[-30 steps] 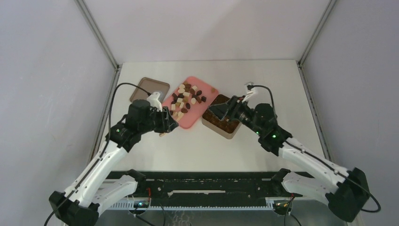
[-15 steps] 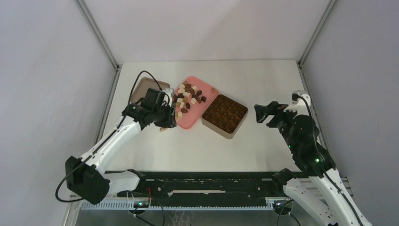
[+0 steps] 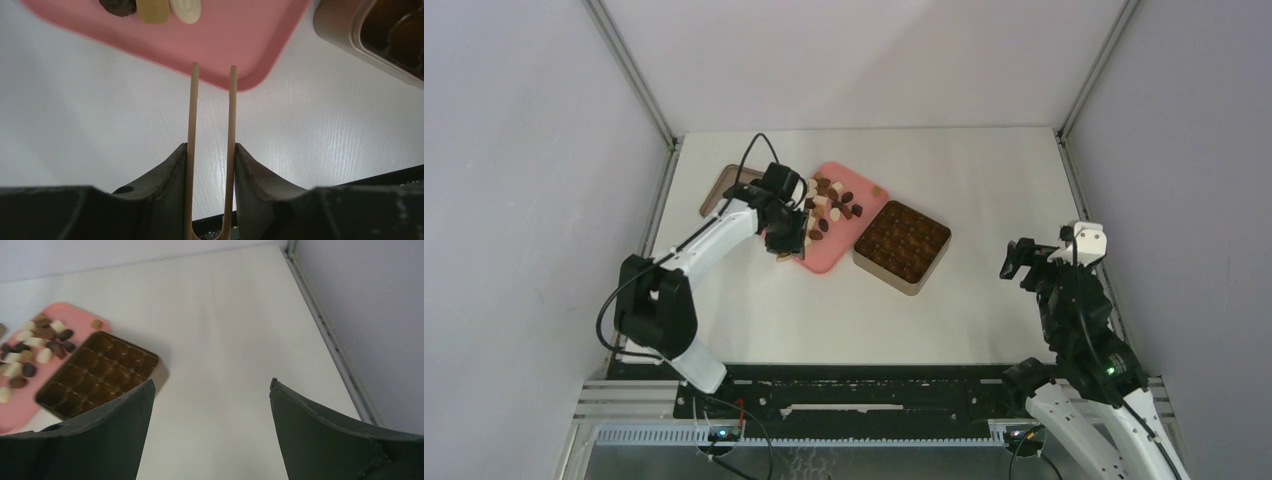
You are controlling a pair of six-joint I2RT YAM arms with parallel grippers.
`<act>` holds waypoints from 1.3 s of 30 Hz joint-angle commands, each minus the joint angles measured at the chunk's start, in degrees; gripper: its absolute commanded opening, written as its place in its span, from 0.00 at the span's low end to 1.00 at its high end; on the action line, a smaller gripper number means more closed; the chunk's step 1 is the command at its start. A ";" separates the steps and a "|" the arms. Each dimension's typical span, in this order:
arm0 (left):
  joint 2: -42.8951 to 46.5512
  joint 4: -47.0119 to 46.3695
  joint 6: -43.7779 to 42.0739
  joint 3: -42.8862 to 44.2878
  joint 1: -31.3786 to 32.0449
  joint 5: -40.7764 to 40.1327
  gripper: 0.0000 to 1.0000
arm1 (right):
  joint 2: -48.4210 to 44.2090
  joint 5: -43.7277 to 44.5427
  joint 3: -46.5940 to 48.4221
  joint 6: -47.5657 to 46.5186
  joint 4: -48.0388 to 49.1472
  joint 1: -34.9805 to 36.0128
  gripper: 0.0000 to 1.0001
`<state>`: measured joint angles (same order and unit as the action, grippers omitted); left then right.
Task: Pack the chocolate
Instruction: Pick up the fake chocolate from the plate.
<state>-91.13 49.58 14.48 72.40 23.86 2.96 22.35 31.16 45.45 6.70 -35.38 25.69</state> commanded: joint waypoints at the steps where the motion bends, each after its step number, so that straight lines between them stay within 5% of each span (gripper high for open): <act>1: -4.17 2.09 -1.04 7.05 -0.97 -0.77 0.40 | -4.08 5.50 -4.05 -2.68 3.59 -0.44 0.92; 16: -16.96 6.47 -0.51 16.48 -2.32 -2.54 0.44 | -9.94 2.37 -6.92 -1.67 5.26 -3.85 0.93; 39: -21.86 6.93 0.10 20.30 -1.71 1.24 0.42 | -11.85 -0.69 -8.18 -1.67 6.17 -6.84 0.93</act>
<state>-113.49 56.53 14.55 89.23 21.69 2.02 11.16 31.07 37.43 5.48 -31.88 19.49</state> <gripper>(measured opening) 0.425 0.929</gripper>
